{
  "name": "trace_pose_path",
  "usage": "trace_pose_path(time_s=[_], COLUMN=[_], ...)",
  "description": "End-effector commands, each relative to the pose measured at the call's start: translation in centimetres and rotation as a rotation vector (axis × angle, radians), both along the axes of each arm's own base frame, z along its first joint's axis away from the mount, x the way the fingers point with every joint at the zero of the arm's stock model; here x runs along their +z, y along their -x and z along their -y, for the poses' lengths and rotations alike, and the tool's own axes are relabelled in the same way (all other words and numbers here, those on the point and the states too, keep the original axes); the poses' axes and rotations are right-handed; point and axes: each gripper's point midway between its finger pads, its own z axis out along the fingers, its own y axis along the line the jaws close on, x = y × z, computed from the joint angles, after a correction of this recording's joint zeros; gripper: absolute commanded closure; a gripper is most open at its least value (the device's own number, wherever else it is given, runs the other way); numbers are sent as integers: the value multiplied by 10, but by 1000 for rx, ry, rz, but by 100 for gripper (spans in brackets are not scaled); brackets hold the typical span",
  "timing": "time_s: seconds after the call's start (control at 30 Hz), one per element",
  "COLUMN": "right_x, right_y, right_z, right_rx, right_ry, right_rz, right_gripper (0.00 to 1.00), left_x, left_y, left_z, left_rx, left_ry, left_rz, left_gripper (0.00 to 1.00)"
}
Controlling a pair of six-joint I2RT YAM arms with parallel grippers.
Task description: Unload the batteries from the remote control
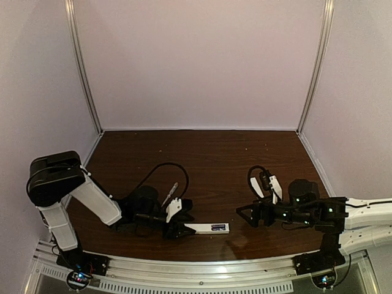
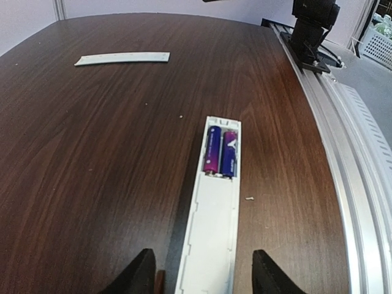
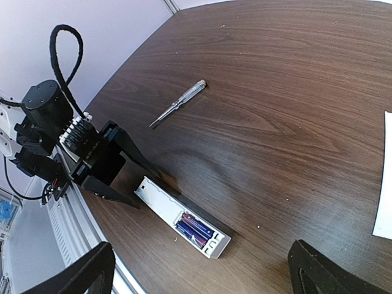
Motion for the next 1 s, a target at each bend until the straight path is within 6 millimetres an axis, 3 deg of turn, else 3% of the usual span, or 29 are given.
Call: trace_pose_path(time_s=[0.0, 0.2, 0.37, 0.47, 0.67, 0.97], right_x=[-3, 6, 7, 12, 20, 26], right_y=[-2, -6, -7, -10, -15, -16], right_z=[6, 4, 0, -4, -3, -6], right_rx=[-25, -30, -20, -13, -35, -29], right_ry=[6, 7, 47, 61, 78, 66], right_rz=[0, 22, 21, 27, 38, 46], right_gripper=[0, 0, 0, 0, 0, 0], left_x=[6, 21, 45, 49, 37, 4], left_y=[-5, -18, -37, -54, -93, -116], left_z=[1, -7, -21, -37, -83, -125], left_rx=[23, 123, 269, 410, 730, 816], left_ry=[6, -10, -8, -50, -240, -325], left_rz=[26, 46, 66, 63, 84, -59], left_gripper=[37, 24, 25, 27, 31, 36])
